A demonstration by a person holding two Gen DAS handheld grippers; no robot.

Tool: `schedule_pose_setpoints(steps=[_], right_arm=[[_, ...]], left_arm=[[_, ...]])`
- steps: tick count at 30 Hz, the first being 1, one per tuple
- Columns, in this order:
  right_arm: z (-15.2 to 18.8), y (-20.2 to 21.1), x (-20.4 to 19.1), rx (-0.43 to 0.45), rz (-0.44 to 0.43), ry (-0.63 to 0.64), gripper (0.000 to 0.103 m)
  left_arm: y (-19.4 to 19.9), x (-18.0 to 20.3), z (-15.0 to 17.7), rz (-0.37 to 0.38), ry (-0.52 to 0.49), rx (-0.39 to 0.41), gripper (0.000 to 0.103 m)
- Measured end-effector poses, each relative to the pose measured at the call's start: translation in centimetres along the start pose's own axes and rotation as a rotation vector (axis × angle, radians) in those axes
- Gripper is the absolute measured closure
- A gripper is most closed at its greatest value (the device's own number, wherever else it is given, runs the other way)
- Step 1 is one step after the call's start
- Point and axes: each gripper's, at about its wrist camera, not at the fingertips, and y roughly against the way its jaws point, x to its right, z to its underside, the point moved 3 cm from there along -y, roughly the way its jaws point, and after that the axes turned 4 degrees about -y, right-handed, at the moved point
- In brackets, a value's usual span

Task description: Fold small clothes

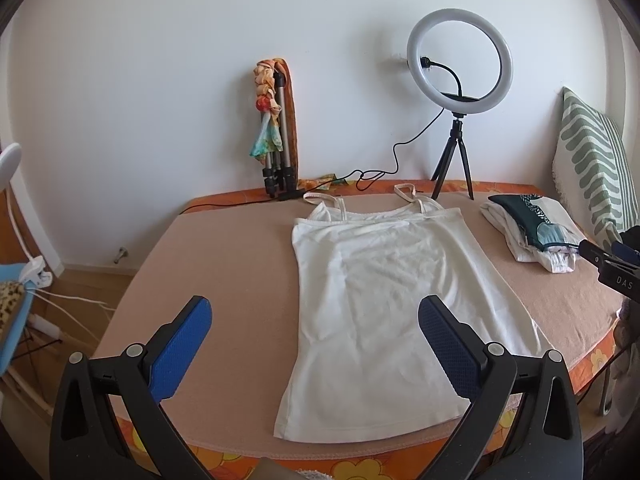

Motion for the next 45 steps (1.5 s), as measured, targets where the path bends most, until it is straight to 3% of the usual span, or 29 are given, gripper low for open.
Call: schedule_pose_setpoints(steps=[45], right_arm=[[0.06,-0.06,-0.15,-0.001,-0.003,-0.003,0.000]], left_arm=[[0.52,-0.33,0.08,-0.010,0.006,0.015,0.000]])
